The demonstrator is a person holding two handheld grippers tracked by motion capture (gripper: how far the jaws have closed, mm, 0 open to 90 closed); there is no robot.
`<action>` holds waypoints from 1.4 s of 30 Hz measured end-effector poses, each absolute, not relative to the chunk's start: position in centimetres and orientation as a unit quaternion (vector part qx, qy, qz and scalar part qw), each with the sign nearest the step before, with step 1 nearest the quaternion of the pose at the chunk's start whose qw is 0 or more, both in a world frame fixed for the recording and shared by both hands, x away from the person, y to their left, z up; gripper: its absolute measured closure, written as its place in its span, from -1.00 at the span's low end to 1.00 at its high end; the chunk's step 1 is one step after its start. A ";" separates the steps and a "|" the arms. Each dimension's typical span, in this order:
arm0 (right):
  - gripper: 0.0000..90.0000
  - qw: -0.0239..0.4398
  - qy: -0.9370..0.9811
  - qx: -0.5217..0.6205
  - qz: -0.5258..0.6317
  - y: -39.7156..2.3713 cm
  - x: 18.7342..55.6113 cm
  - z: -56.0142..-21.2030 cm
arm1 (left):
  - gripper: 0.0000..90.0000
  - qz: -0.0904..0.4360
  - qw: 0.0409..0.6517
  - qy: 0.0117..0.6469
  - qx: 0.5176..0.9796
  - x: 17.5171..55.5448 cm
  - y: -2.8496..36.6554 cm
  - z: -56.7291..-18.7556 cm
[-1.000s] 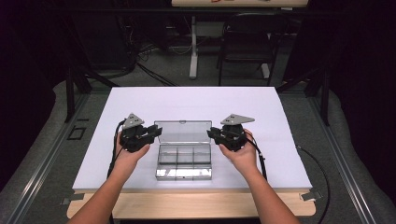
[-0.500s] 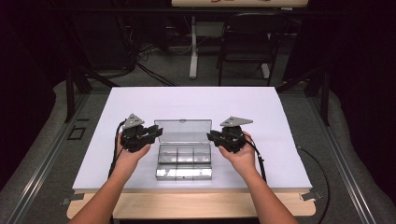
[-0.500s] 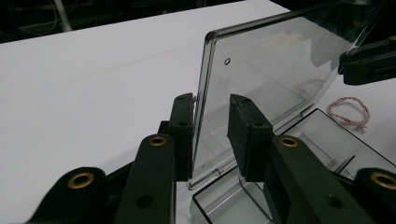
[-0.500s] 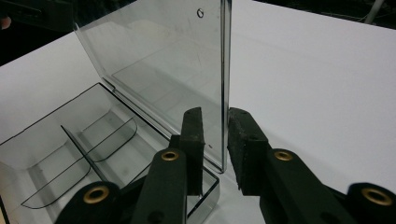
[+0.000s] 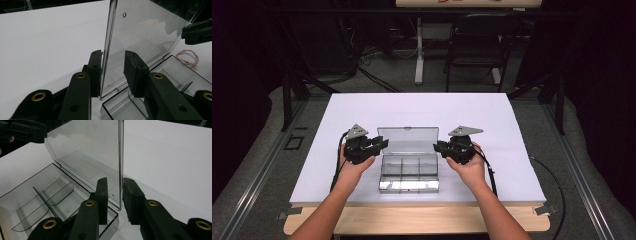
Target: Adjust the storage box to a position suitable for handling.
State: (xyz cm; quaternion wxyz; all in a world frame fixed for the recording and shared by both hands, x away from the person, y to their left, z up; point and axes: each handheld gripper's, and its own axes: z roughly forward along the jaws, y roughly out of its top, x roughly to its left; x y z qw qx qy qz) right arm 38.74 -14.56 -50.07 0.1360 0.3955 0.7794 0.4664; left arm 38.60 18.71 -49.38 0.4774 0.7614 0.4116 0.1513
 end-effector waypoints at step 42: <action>0.56 0.141 0.774 0.411 0.461 -13.7 39.5 -51.4 | 0.44 0.127 0.476 0.423 0.760 39.9 18.4 -52.0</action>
